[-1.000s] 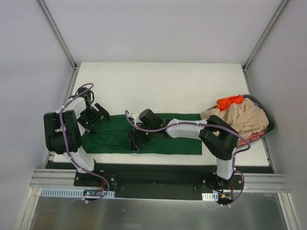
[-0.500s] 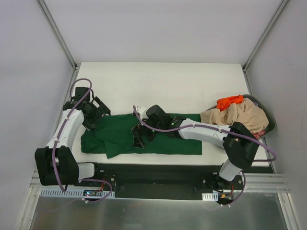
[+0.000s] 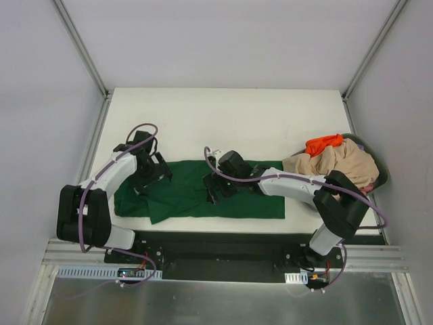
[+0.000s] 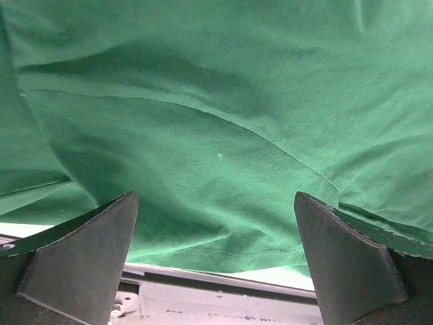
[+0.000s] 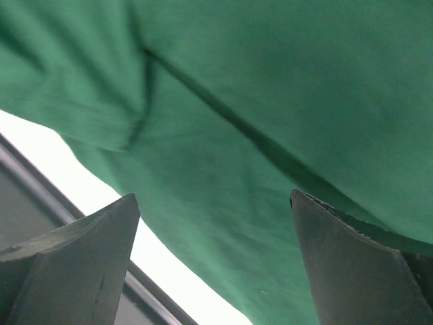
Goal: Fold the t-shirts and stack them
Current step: Fold the other side of the tshirt into a rectangle
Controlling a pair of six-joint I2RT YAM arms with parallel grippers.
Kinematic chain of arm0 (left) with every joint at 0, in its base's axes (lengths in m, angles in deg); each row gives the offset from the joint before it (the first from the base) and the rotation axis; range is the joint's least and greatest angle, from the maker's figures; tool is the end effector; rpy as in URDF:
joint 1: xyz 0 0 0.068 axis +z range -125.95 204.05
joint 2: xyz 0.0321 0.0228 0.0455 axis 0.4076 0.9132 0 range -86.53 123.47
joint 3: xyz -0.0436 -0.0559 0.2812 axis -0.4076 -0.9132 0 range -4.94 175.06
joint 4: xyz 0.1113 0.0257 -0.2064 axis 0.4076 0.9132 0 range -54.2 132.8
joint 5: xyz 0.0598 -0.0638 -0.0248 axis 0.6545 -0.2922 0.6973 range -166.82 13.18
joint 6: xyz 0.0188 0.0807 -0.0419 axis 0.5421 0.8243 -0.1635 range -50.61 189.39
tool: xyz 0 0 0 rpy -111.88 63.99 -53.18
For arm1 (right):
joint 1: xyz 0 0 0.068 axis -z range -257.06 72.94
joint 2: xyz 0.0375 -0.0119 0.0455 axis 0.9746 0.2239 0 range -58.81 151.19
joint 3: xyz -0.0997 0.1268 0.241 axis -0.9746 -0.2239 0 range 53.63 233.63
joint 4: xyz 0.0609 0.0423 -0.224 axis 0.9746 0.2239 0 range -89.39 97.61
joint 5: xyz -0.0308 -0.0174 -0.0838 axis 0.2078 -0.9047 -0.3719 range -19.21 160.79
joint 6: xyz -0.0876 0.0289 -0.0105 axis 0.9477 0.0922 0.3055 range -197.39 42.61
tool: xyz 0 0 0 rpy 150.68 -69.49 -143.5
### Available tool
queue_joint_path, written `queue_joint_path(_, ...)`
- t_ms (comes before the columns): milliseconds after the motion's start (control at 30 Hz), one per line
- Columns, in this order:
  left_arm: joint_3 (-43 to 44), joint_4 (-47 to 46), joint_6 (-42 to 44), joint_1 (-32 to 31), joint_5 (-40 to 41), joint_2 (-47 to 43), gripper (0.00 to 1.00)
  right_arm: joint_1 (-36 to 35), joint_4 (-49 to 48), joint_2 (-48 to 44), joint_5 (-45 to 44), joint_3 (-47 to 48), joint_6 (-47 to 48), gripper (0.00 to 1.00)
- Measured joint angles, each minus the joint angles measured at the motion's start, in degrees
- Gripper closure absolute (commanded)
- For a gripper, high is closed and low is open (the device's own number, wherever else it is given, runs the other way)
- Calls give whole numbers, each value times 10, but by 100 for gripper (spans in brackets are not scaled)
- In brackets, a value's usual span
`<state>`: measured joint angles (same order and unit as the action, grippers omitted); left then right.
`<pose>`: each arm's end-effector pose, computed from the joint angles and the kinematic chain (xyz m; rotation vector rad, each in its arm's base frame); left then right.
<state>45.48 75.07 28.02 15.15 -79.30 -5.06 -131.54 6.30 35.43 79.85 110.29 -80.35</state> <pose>0.2450 -0.0420 0.1830 -0.7826 2.7269 -0.2648 0.2007 0.3038 0.2020 -1.1240 2.1390 0.6693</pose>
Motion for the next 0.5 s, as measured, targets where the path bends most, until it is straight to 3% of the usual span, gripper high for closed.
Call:
queue_joint_path(133,0,2,0,6,37,-42,1,30,19,-16,-58,-37,-10,4)
queue_joint_path(233,0,4,-2,45,58,-71,2,69,30,-45,-86,-70,-13,4)
queue_joint_path(367,0,-1,-12,133,82,-71,22,118,36,-71,-99,-92,-13,4)
queue_joint_path(500,-2,-26,-5,176,95,-55,28,138,36,-72,-99,-97,-12,4)
